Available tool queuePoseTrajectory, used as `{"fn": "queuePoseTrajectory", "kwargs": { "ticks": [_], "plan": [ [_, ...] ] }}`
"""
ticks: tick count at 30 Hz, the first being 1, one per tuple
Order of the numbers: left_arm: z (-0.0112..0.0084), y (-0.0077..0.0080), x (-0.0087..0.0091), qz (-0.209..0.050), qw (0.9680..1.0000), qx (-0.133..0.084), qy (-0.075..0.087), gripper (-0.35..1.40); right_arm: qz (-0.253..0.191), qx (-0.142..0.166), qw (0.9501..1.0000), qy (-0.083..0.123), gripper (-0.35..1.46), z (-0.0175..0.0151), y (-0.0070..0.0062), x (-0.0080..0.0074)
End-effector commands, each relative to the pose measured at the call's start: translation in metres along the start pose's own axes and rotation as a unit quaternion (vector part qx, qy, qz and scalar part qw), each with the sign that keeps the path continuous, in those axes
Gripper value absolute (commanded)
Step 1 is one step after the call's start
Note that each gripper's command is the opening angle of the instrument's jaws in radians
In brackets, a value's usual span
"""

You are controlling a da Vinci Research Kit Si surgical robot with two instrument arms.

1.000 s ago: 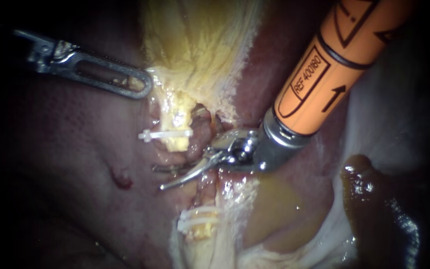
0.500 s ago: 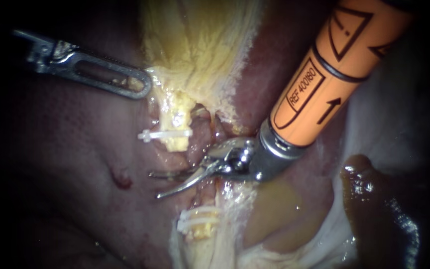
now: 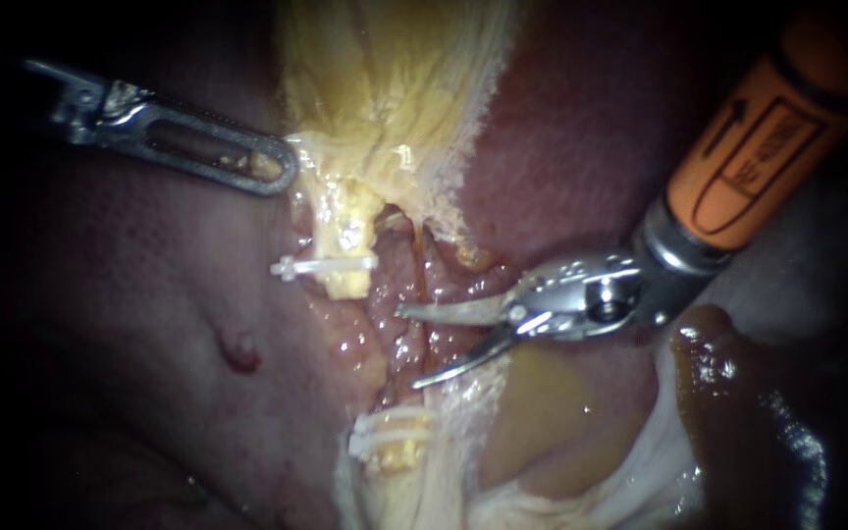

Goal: Go back from the cut left tube

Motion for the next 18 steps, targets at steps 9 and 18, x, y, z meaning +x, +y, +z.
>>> {"fn": "queuePoseTrajectory", "kwargs": {
  "ticks": [9, 18],
  "plan": [
    [0.0, 0.0001, 0.0, 0.0, 1.0, 0.0, 0.0, -0.35, -0.053, -0.06, 0.9967, -0.013, 1.45, -0.008, -0.0013, 0.0024],
    [0.0001, 0.0001, 0.0, 0.0, 1.0, 0.001, 0.001, -0.35, -0.067, -0.091, 0.9929, -0.038, 1.45, -0.0108, -0.0014, 0.0032]
  ]
}}
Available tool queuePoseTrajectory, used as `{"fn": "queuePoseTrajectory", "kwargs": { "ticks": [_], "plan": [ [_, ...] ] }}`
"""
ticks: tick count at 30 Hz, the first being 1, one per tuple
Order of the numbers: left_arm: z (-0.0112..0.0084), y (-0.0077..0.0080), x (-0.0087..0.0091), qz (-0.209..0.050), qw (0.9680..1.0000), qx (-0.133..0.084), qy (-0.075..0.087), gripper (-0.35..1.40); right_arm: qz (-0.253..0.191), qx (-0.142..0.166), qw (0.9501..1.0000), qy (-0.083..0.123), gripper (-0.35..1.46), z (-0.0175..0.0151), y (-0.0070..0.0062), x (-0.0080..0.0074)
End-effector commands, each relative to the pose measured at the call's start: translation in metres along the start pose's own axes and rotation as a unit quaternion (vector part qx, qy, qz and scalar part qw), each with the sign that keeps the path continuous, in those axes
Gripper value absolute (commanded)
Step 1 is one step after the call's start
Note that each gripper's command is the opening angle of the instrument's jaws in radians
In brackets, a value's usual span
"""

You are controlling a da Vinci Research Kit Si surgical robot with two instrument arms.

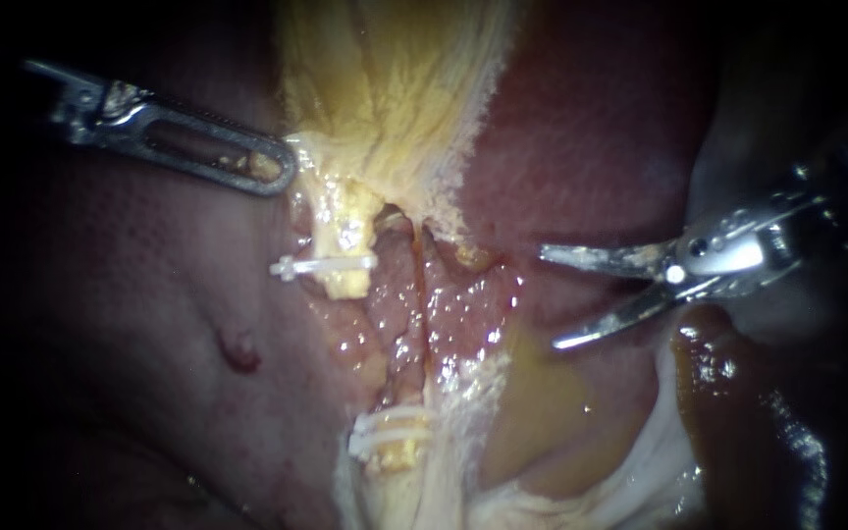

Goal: Go back from the cut left tube

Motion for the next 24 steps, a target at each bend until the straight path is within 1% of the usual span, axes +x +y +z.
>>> {"fn": "queuePoseTrajectory", "kwargs": {
  "ticks": [1, 5, 10, 16, 21, 24],
  "plan": [
    [0.0, 0.0, 0.0, 0.0, 1.0, -0.001, -0.001, -0.35, 0.002, 0.001, 1.0, 0.0, 1.45, 0.0, 0.0, 0.0],
    [0.0003, 0.0, 0.0, 0.0, 1.0, -0.001, -0.001, -0.35, -0.001, 0.001, 1.0, 0.0, 1.45, -0.0001, 0.0, 0.0],
    [0.0015, 0.0004, 0.0003, 0.001, 1.0, -0.004, -0.003, -0.35, -0.001, 0.001, 1.0, 0.0, 1.45, -0.0001, 0.0, 0.0],
    [0.0037, 0.0006, 0.0005, 0.002, 0.9999, -0.01, -0.008, -0.35, -0.001, 0.001, 1.0, 0.0, 1.45, 0.0, 0.0, -0.0001],
    [0.0059, 0.0005, 0.0007, 0.003, 1.0, -0.007, -0.006, -0.35, -0.001, 0.0, 1.0, 0.0, 1.45, 0.0, 0.0, -0.0001],
    [0.0064, 0.0004, 0.0009, 0.004, 1.0, -0.005, -0.005, -0.35, -0.001, 0.0, 1.0, 0.0, 1.45, 0.0, 0.0, -0.0001]
  ]
}}
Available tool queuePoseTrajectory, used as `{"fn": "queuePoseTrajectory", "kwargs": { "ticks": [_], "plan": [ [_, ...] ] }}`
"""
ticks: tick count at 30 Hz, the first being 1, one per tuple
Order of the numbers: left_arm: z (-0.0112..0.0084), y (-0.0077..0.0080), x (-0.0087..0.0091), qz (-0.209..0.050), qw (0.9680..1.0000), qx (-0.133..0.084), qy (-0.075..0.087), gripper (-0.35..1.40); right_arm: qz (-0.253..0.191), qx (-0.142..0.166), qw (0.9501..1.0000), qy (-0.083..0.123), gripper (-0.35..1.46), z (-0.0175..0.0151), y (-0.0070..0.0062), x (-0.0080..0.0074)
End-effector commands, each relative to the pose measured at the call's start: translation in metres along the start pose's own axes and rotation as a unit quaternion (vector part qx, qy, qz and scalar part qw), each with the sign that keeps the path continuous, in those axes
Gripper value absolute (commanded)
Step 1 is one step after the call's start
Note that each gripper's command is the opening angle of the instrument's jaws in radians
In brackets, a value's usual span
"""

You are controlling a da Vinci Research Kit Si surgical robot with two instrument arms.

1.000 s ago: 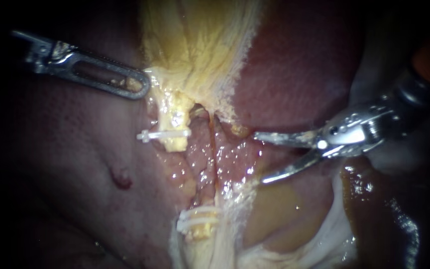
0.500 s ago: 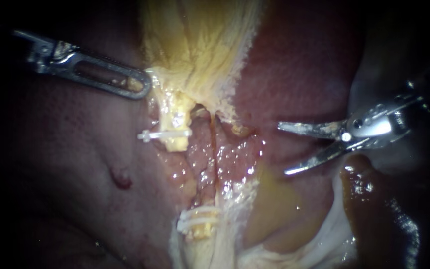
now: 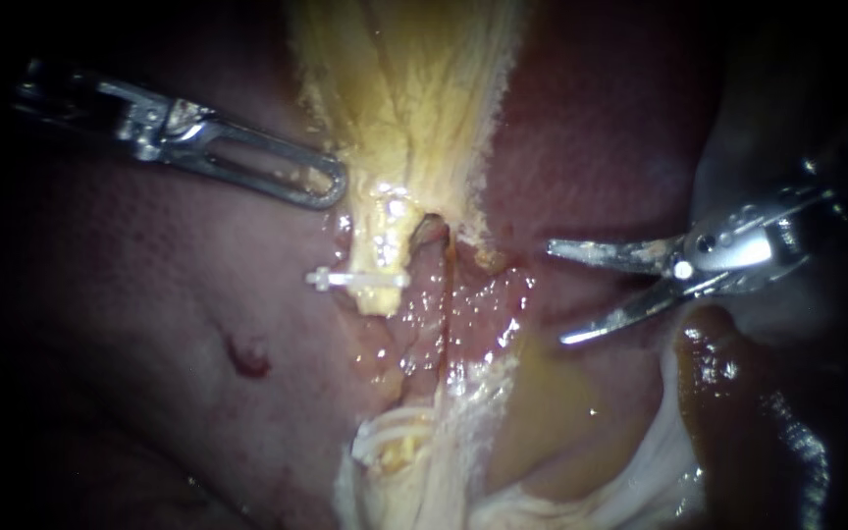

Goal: Go back from the cut left tube

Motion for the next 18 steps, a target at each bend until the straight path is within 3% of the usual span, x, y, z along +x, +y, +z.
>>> {"fn": "queuePoseTrajectory", "kwargs": {
  "ticks": [1, 18],
  "plan": [
    [0.0001, 0.0, 0.0, 0.0, 1.0, 0.0, 0.0, -0.35, 0.0, 0.0, 1.0, 0.0, 1.45, 0.0, 0.0, 0.0],
    [0.0002, -0.0002, 0.0, 0.001, 1.0, 0.003, 0.003, -0.35, 0.001, -0.001, 1.0, 0.0, 1.45, 0.0002, 0.0, 0.0001]
  ]
}}
